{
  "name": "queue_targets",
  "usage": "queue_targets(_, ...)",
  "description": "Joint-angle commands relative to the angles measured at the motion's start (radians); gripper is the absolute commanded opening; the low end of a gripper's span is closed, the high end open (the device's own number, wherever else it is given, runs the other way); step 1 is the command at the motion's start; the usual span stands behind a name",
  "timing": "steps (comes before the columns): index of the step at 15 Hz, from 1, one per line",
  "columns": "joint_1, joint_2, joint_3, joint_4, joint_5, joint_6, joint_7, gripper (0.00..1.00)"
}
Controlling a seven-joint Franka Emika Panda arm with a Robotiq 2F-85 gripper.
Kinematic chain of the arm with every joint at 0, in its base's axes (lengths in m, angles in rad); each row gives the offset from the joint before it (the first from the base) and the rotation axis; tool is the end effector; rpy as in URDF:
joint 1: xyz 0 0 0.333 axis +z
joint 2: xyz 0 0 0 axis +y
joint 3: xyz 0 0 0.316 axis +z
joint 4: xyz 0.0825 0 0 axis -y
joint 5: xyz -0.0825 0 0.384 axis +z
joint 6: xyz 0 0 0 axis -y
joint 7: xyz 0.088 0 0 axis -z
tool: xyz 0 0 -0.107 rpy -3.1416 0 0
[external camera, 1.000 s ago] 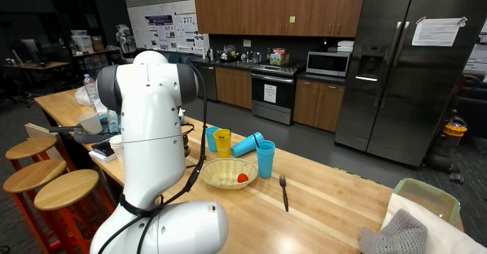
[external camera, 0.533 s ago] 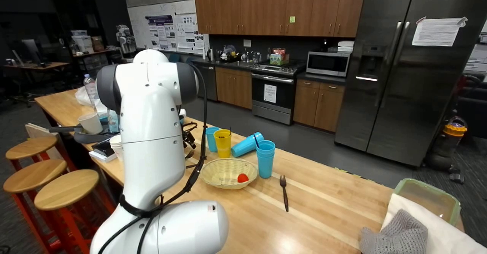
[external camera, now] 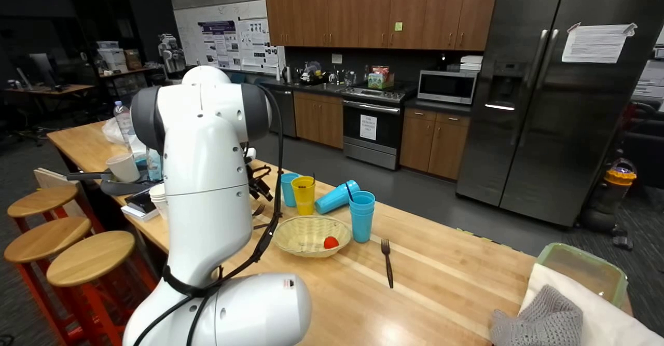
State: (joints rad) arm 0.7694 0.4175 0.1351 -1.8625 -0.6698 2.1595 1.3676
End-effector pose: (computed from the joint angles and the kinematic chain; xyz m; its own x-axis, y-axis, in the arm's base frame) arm 0.4121 0.4757 0.2915 0.9242 -0.0005 0.3820 -0.1128 -0.9557 0.2717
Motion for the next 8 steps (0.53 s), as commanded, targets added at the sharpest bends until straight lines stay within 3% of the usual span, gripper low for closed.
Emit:
queue_targets(1,-0.014,0.013,0.024,-0.035,-0.005,0.087,0.051,1.00)
queue_targets(4,-0.016,0.016,0.028,-0.068,0.016,0.114,0.084,1.00)
queue_targets(8,-0.018,-0.009,0.031,-0.116,0.049,0.068,0.146,1.00)
